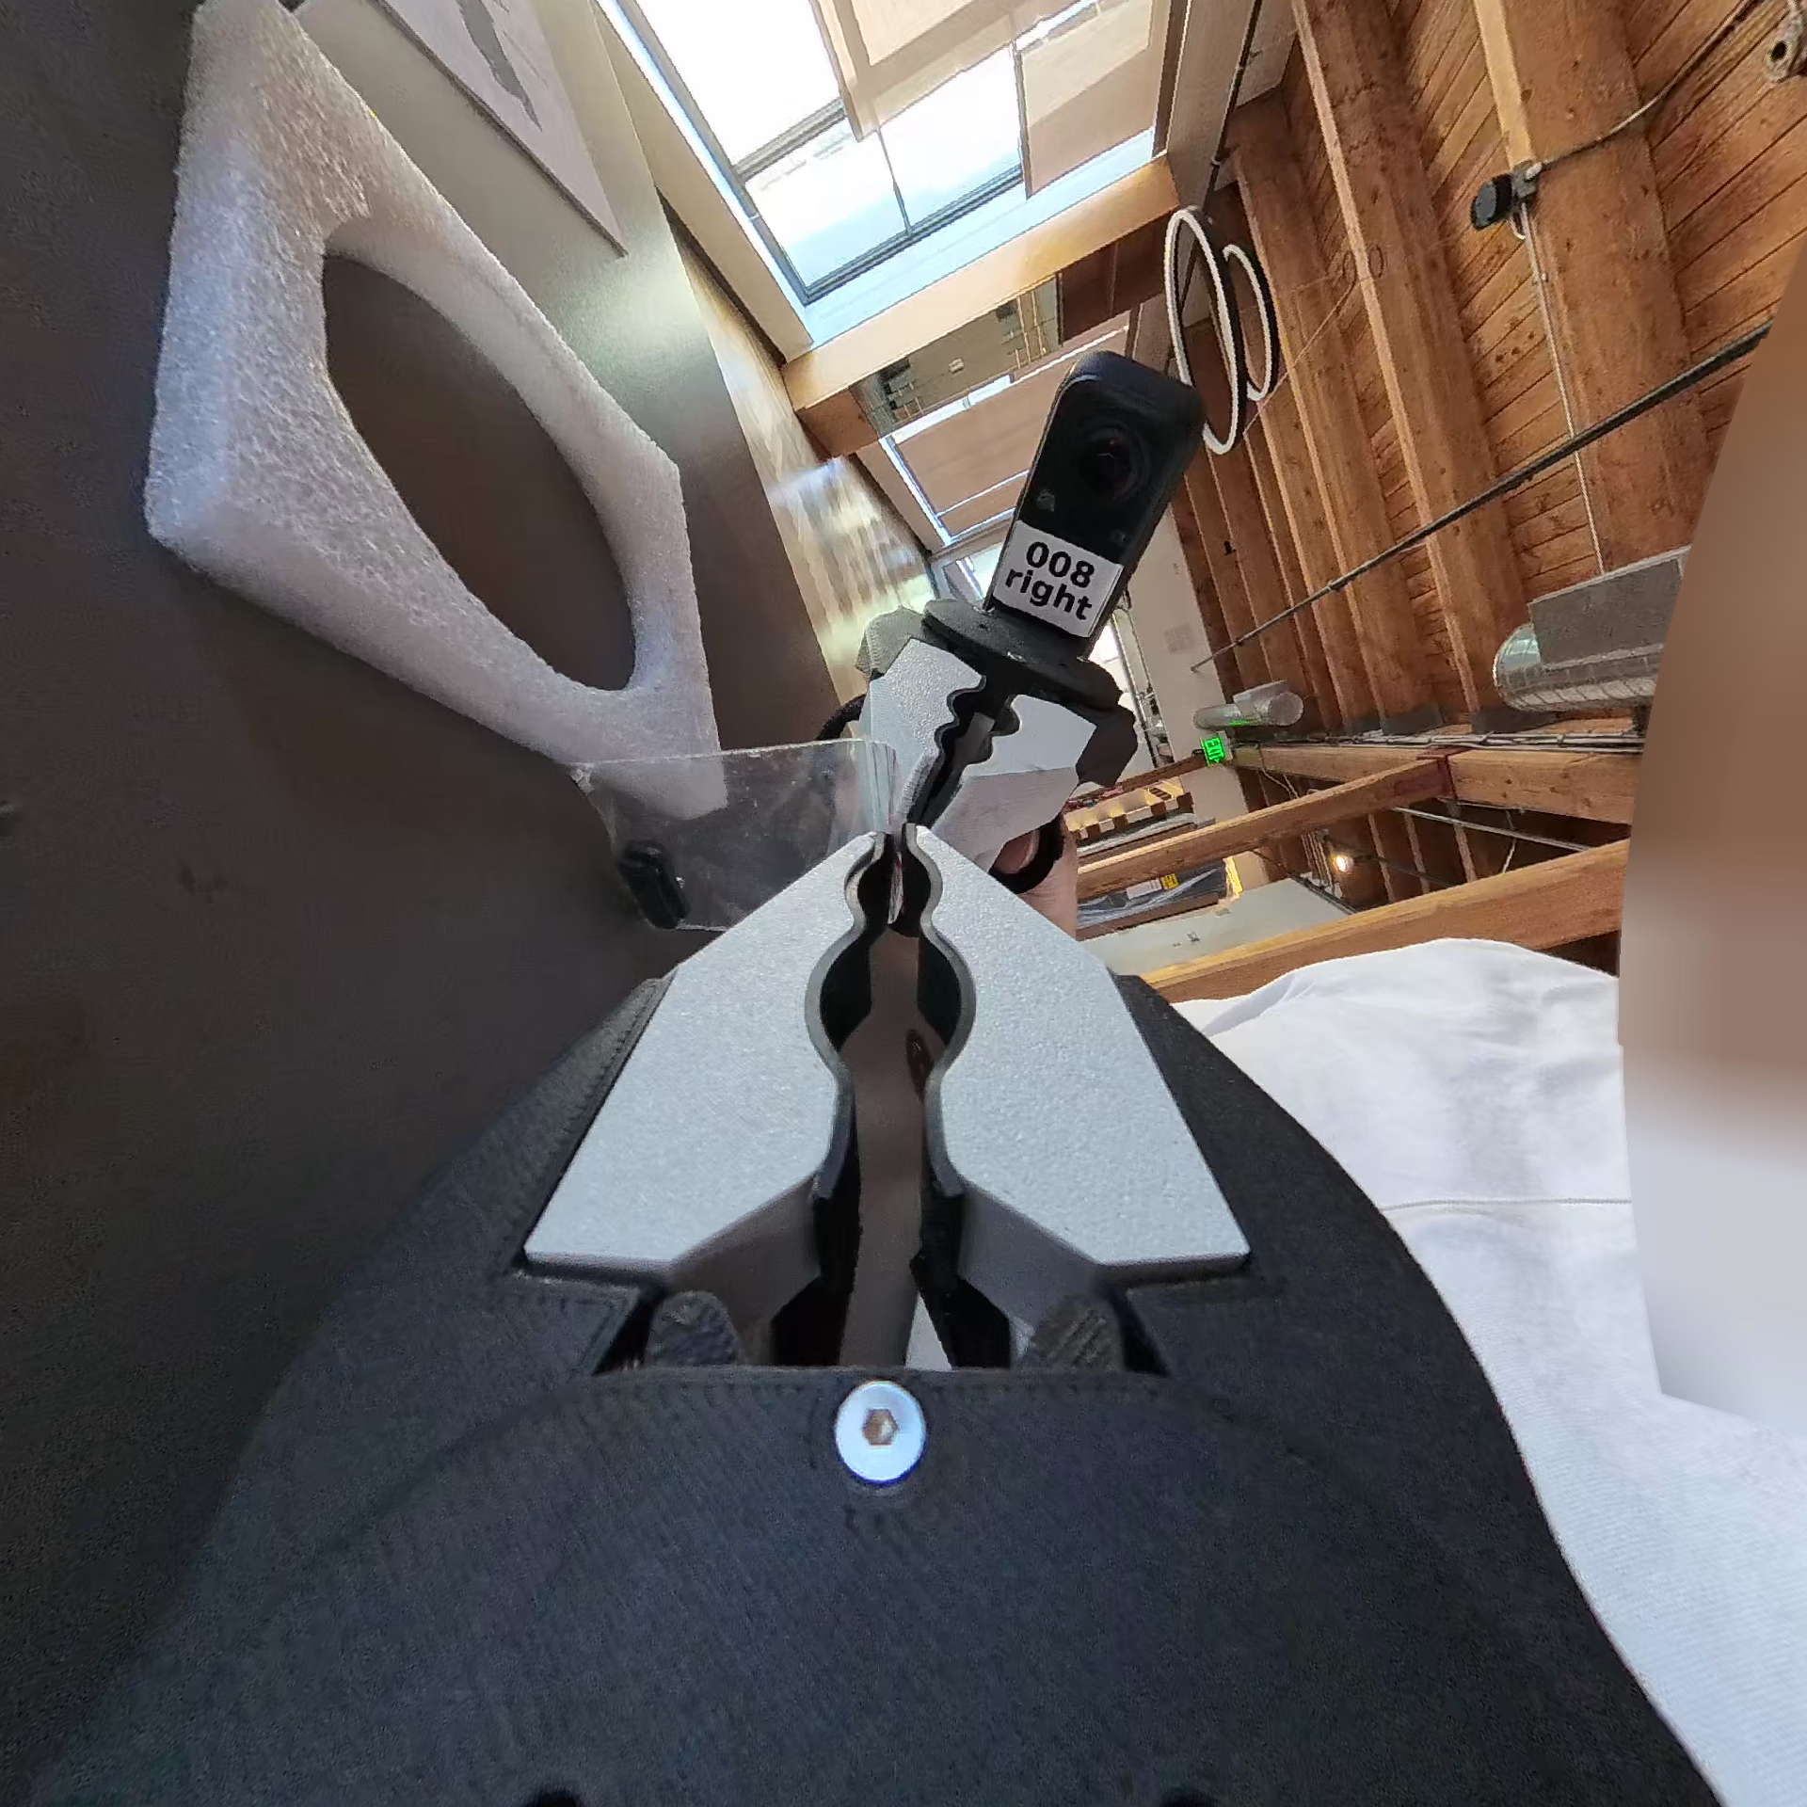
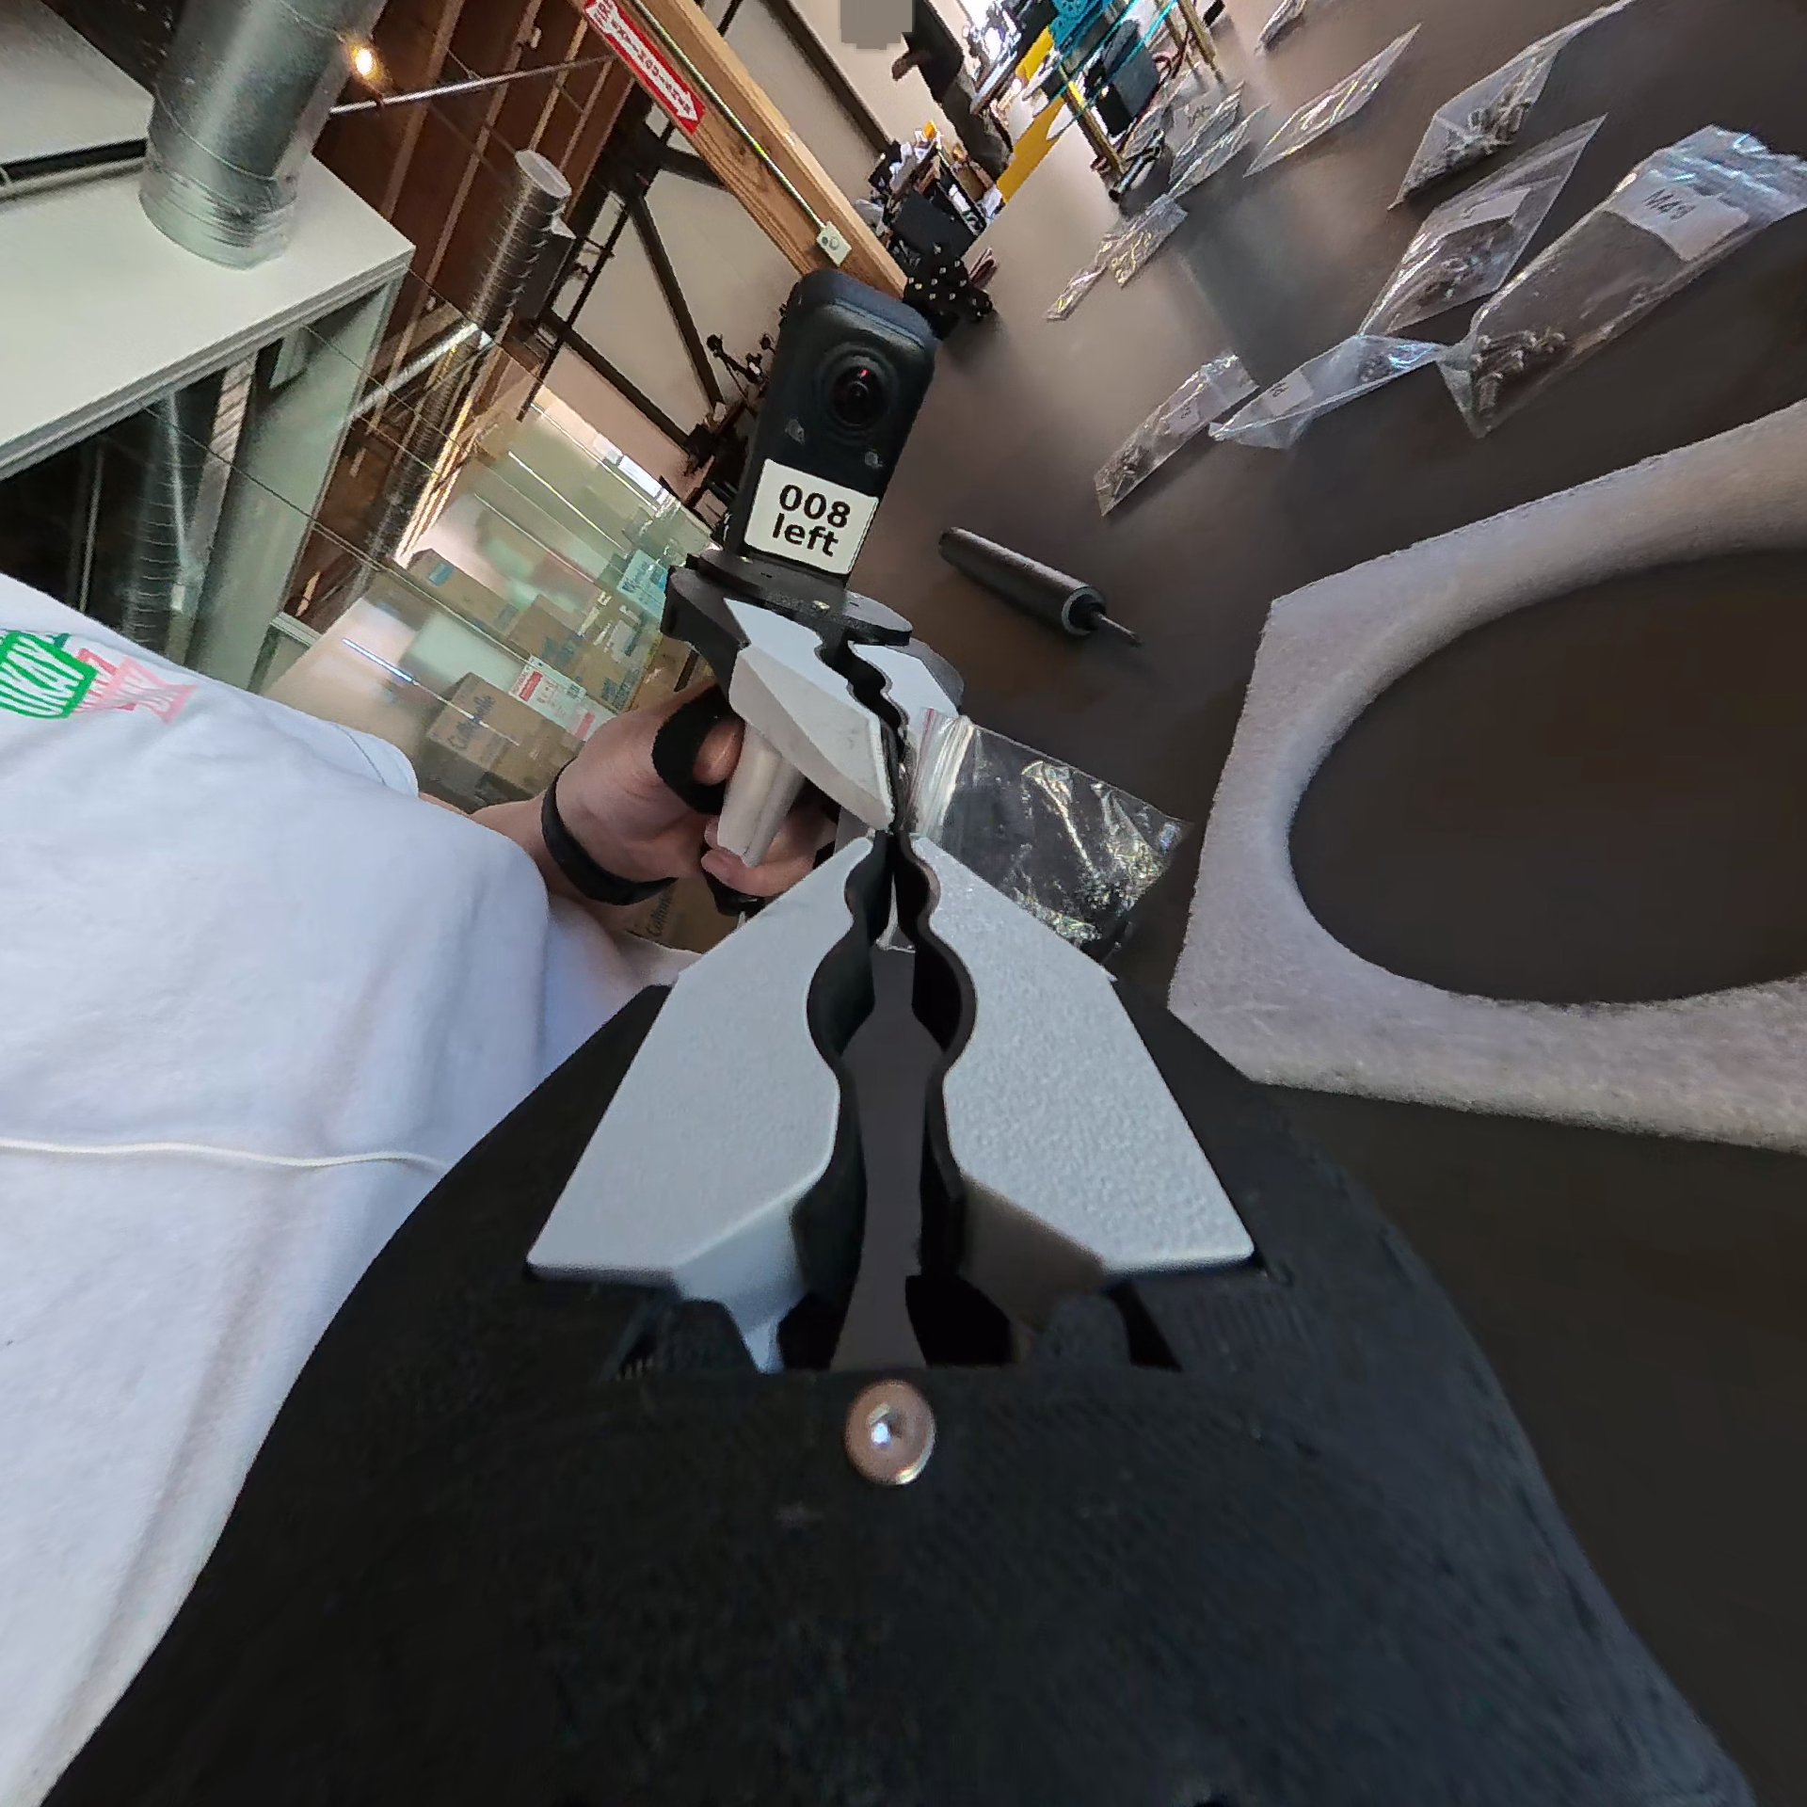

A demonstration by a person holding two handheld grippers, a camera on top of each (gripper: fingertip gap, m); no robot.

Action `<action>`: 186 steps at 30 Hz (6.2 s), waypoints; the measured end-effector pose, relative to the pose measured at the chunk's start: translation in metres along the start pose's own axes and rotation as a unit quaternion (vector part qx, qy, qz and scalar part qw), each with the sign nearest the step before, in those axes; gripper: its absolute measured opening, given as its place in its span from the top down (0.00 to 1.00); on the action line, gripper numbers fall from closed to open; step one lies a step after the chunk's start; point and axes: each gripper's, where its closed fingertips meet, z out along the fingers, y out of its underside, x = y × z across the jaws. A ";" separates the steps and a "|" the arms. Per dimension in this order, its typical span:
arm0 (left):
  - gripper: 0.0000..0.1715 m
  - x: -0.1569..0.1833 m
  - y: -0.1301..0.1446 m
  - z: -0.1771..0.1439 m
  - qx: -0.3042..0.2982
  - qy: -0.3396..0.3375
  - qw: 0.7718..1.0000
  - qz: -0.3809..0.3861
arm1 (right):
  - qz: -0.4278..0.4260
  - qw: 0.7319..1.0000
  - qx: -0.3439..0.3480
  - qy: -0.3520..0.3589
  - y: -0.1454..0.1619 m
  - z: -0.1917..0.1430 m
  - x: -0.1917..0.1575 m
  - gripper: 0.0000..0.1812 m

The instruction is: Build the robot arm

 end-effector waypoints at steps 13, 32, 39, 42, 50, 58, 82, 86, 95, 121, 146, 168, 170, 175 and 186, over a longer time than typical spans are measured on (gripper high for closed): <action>1.00 0.001 0.000 0.000 0.001 0.008 1.000 0.000 | 0.034 0.999 0.014 -0.020 -0.001 -0.002 0.001 1.00; 1.00 -0.001 0.003 0.003 -0.016 -0.006 0.999 0.028 | 0.069 0.996 0.030 -0.046 -0.006 -0.007 0.000 1.00; 1.00 -0.002 0.013 0.007 -0.050 -0.033 0.995 0.077 | 0.046 0.998 -0.012 -0.029 0.002 -0.006 0.001 0.95; 1.00 -0.001 0.016 0.008 -0.060 -0.039 0.993 0.093 | 0.046 0.998 -0.022 -0.041 0.005 -0.007 -0.003 1.00; 1.00 -0.001 0.019 0.007 -0.070 -0.038 0.992 0.102 | 0.025 1.000 -0.018 -0.001 0.005 -0.010 0.007 1.00; 1.00 -0.002 0.017 0.004 -0.072 -0.043 0.991 0.102 | 0.036 0.999 -0.001 -0.020 -0.002 -0.017 0.003 1.00; 1.00 -0.013 0.030 -0.002 -0.105 -0.085 0.982 0.133 | -0.057 0.992 -0.034 0.108 0.004 -0.018 0.022 1.00; 1.00 -0.008 0.023 -0.003 -0.080 -0.071 0.987 0.120 | -0.028 0.996 -0.056 0.065 0.015 -0.014 0.015 1.00; 1.00 0.000 0.028 0.003 -0.101 -0.071 0.982 0.146 | -0.021 0.997 -0.057 0.049 0.014 -0.006 0.006 0.93; 0.71 -0.016 0.019 -0.019 -0.072 -0.288 0.804 0.516 | 0.022 0.985 -0.166 0.052 0.007 0.032 -0.019 1.00; 0.95 -0.037 0.047 -0.029 -0.199 -0.196 0.850 0.448 | 0.021 0.989 -0.109 0.101 0.029 0.002 0.022 1.00; 1.00 -0.042 0.036 -0.021 -0.197 -0.186 0.887 0.374 | 0.126 0.987 -0.067 0.079 0.028 -0.004 0.034 1.00; 1.00 -0.043 0.033 -0.024 -0.193 -0.183 0.902 0.341 | 0.132 0.986 -0.061 0.080 0.027 -0.006 0.035 1.00; 1.00 -0.038 0.031 -0.029 -0.184 -0.144 0.942 0.241 | 0.132 0.987 -0.058 0.074 0.026 -0.006 0.033 1.00; 1.00 -0.045 0.038 -0.036 -0.209 -0.136 0.955 0.162 | -0.147 0.974 -0.093 0.144 0.018 -0.014 0.035 1.00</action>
